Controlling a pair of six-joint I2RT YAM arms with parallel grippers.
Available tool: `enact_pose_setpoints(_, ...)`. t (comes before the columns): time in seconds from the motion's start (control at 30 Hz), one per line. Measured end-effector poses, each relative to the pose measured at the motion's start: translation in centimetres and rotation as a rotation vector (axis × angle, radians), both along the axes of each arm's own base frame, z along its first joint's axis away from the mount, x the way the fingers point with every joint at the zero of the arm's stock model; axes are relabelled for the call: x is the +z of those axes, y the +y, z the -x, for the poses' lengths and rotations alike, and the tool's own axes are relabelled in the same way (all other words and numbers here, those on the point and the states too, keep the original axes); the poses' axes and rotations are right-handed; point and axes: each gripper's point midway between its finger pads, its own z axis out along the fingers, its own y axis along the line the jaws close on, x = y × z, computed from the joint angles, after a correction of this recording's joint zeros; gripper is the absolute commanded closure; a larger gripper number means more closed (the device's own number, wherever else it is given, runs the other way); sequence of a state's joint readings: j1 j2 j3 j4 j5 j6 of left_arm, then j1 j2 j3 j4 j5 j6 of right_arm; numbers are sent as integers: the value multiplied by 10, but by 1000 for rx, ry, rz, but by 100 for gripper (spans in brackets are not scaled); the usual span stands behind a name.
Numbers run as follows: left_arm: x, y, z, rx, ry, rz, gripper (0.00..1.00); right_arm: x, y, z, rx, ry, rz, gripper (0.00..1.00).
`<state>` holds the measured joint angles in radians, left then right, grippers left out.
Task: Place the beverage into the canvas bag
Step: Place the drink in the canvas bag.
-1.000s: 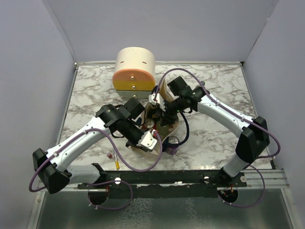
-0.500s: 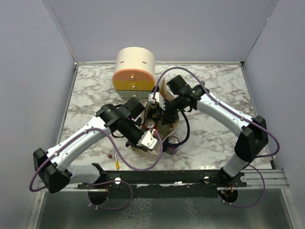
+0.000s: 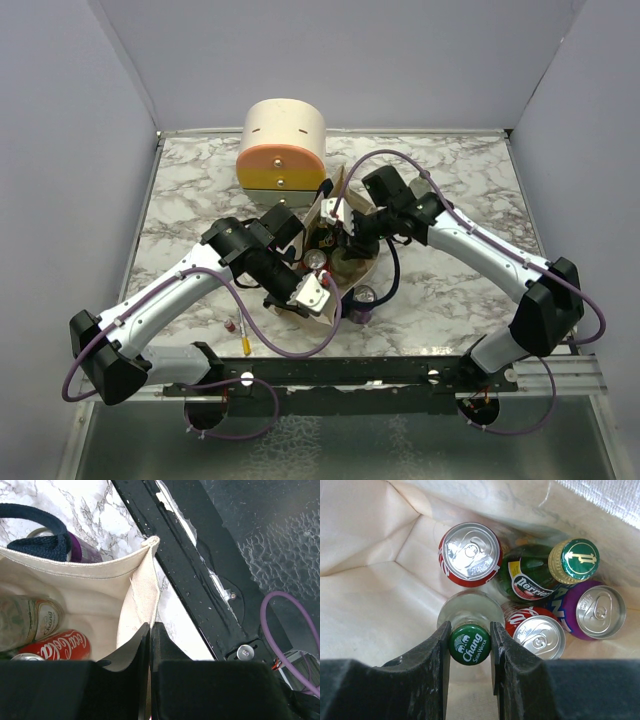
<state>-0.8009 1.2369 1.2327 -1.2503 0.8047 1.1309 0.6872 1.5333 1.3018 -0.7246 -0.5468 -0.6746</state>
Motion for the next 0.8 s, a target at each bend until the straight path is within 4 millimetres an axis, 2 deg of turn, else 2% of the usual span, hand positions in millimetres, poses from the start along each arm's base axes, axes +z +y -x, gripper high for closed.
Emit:
enact_pose_setpoints(0.47, 0, 0, -1, 6, 2, -1, 100, -12, 6, 0, 21, 13, -15, 99)
enact_pose_setpoints(0.63, 0, 0, -1, 8, 3, -2, 100, -15, 6, -1, 28, 13, -7, 94)
enact_pose_setpoints(0.8, 0, 0, -2, 11, 2, -1, 100, -15, 7, -3, 38, 24, 14, 83)
